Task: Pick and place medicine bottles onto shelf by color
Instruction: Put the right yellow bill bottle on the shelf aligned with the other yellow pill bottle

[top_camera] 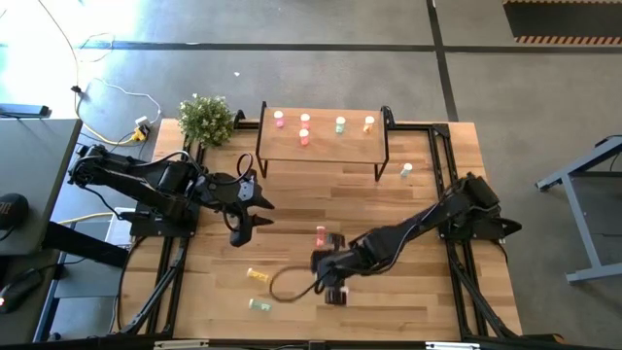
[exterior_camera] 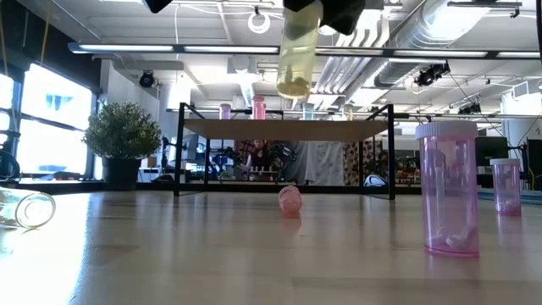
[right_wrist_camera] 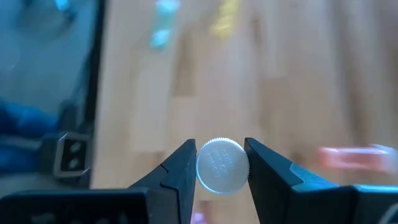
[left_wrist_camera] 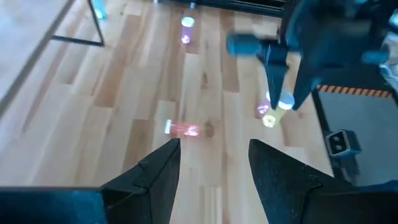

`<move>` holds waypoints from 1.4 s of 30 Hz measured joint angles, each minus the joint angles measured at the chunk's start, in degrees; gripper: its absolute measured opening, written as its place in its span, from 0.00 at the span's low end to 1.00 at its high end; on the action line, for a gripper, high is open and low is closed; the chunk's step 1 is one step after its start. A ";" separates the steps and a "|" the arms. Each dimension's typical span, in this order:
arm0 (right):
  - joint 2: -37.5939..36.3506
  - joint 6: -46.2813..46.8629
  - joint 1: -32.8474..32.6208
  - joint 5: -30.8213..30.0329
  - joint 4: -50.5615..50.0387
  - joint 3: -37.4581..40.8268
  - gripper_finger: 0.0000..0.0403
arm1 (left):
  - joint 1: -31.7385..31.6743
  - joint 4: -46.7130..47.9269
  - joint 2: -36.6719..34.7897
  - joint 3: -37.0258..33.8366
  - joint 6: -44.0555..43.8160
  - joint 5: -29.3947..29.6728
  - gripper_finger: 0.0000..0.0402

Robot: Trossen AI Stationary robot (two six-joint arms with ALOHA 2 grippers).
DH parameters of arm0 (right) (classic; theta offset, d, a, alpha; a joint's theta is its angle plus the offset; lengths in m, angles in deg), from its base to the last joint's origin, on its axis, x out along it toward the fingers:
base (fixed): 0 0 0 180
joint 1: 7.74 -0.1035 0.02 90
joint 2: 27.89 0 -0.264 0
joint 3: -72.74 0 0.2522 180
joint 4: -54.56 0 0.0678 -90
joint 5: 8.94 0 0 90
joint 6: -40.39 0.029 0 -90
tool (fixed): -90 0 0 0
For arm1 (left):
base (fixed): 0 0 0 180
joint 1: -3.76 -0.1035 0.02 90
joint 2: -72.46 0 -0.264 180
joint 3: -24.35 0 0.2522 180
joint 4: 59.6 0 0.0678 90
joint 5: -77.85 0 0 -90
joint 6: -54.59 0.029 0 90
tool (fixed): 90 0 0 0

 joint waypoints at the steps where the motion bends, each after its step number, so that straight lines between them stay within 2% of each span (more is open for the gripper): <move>1: -0.90 1.08 0.48 -1.62 -0.86 0.00 0.27 | 0.00 0.08 0.00 -0.01 0.21 0.52 0.45; 9: -9.45 6.10 4.44 -14.08 -7.10 0.00 0.27 | 0.00 0.07 0.00 0.00 1.95 1.37 0.45; 18: -20.33 5.15 10.82 -21.27 -13.76 0.00 0.27 | 0.00 0.07 0.00 0.02 3.93 1.38 0.45; 25: -28.35 1.61 17.80 -21.72 -18.91 0.00 0.27 | 0.00 -0.10 0.00 0.02 3.94 1.76 0.45; 32: -35.44 -2.97 27.67 -21.35 -24.22 0.00 0.27 | 0.00 -0.37 0.00 0.02 3.94 7.86 0.45; 37: -39.35 -7.50 35.67 -16.24 -26.06 0.00 0.27 | -0.04 -0.89 0.00 0.02 3.96 15.33 0.45; 42: -40.29 -12.44 43.79 -8.54 -27.63 0.00 0.27 | -0.07 -2.64 0.00 0.02 4.14 22.35 0.45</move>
